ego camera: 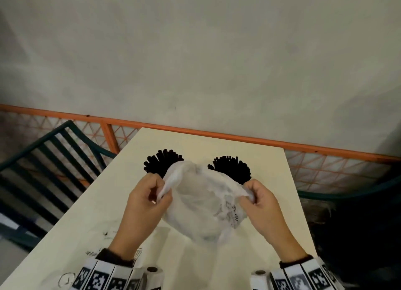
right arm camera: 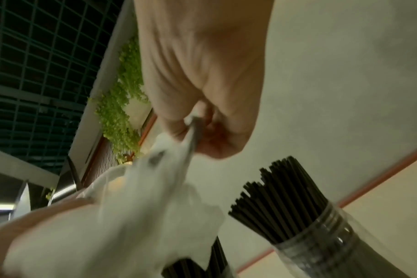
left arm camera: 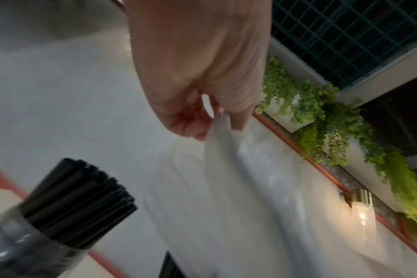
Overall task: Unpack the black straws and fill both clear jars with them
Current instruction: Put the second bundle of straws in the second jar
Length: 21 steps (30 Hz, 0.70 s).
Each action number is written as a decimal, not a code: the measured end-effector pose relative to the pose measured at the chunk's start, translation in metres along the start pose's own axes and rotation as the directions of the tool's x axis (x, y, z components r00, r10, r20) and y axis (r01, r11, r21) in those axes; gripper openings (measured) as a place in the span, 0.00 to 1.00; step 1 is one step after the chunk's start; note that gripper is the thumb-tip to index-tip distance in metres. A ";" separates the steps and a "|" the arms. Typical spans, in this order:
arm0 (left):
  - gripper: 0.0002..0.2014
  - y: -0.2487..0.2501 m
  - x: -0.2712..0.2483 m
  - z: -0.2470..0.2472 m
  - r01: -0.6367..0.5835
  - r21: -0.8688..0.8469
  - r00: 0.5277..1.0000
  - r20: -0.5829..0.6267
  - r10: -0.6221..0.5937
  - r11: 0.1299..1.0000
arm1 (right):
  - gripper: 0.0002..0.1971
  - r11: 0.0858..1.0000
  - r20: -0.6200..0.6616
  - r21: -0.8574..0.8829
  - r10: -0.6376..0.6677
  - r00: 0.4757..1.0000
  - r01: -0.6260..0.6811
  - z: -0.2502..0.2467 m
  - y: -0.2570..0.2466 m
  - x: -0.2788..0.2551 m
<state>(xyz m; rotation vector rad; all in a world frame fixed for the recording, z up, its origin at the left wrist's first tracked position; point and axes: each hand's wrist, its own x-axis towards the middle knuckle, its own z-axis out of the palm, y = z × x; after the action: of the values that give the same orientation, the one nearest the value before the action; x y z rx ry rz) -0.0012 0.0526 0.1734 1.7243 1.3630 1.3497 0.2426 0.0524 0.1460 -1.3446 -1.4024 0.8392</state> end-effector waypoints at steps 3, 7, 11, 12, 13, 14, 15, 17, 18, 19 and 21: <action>0.17 -0.021 -0.010 -0.016 0.002 0.219 0.995 -0.101 0.020 0.976 | 0.26 0.975 -0.303 -0.217 -0.116 0.946 0.050 0.012 0.011 -0.009; 0.19 -0.046 -0.023 -0.023 0.148 0.248 0.989 -0.030 -0.145 0.958 | 0.23 0.981 -0.348 -0.169 0.030 0.937 -0.094 0.036 0.021 -0.021; 0.05 -0.059 -0.032 -0.046 0.323 0.074 0.918 0.220 -0.332 0.943 | 0.12 0.856 0.118 0.443 0.239 0.964 -0.267 0.048 0.020 -0.043; 0.02 -0.060 -0.034 -0.052 0.395 0.002 0.872 0.313 -0.375 0.919 | 0.24 0.787 0.231 0.529 0.226 0.946 -0.317 0.049 0.021 -0.049; 0.07 -0.063 -0.036 -0.058 0.466 -0.063 0.821 0.402 -0.405 0.882 | 0.34 0.752 0.322 0.560 0.190 0.927 -0.348 0.051 0.023 -0.055; 0.10 -0.065 -0.037 -0.064 0.540 -0.119 0.767 0.477 -0.429 0.833 | 0.40 0.735 0.357 0.570 0.181 0.916 -0.367 0.056 0.024 -0.061; 0.12 -0.066 -0.038 -0.070 0.593 -0.154 0.722 0.535 -0.438 0.790 | 0.43 0.725 0.364 0.568 0.203 0.909 -0.389 0.061 0.025 -0.065; 0.17 -0.071 -0.038 -0.081 0.594 -0.163 0.693 0.601 -0.398 0.788 | 0.44 0.721 0.341 0.553 0.263 0.903 -0.419 0.073 0.026 -0.072; 0.19 -0.076 -0.038 -0.085 0.550 -0.143 0.703 0.611 -0.364 0.823 | 0.42 0.722 0.327 0.544 0.288 0.900 -0.428 0.079 0.028 -0.074; 0.23 -0.079 -0.038 -0.088 0.493 -0.116 0.722 0.608 -0.331 0.862 | 0.40 0.726 0.319 0.530 0.308 0.896 -0.438 0.085 0.027 -0.076; 0.24 -0.087 -0.041 -0.090 0.416 -0.069 0.762 0.570 -0.306 0.907 | 0.34 0.718 0.306 0.525 0.343 0.888 -0.458 0.098 0.024 -0.081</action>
<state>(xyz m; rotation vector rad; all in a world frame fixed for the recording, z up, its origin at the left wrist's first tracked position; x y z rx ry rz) -0.1162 0.0295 0.1141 1.4556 1.1084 0.6620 0.1486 -0.0091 0.0811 -1.0991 -0.8545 1.5866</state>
